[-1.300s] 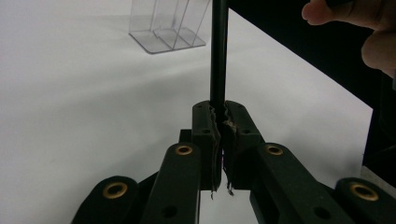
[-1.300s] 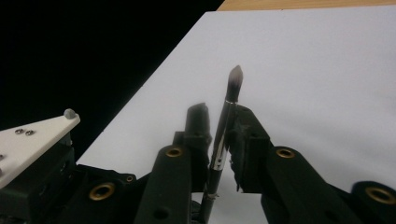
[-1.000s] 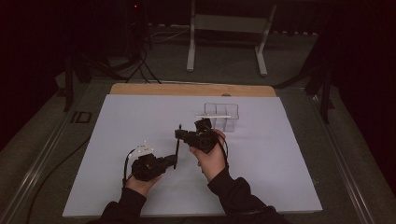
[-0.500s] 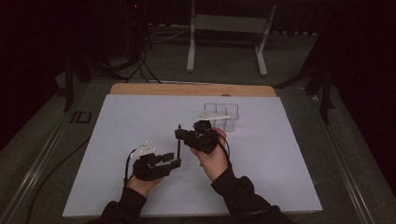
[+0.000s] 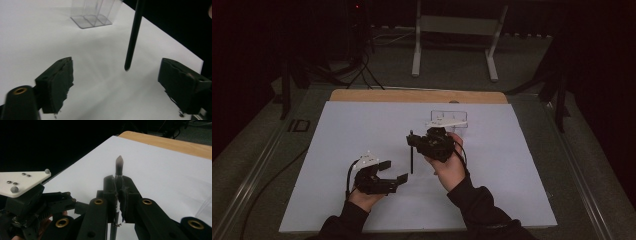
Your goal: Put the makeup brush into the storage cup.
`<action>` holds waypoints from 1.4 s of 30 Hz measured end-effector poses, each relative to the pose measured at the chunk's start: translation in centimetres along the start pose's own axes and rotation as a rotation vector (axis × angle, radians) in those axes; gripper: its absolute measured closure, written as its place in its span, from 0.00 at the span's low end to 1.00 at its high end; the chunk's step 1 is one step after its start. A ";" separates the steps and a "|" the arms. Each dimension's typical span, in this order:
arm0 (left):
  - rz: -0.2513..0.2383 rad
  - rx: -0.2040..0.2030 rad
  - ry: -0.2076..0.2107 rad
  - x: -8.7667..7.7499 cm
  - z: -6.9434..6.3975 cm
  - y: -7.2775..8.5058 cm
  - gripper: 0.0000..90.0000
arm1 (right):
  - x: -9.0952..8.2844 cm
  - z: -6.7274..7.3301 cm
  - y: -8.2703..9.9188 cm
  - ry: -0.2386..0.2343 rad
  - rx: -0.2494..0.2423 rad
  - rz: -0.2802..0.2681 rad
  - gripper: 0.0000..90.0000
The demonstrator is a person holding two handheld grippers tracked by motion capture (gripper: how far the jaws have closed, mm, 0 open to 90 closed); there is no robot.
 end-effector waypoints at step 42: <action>0.006 0.059 0.019 0.2 -0.3 0.5 0.02 | -9.1 -2.4 -7.6 0.145 -0.249 -0.132 0.93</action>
Point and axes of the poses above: each handheld gripper's, and its own axes: x roughly forward along the jaws, y roughly out of its underside, z roughly to its left, the point moved 10 cm from there along x, roughly forward along the jaws, and after that the axes turned 12 degrees about -y, right-handed, at the moved point
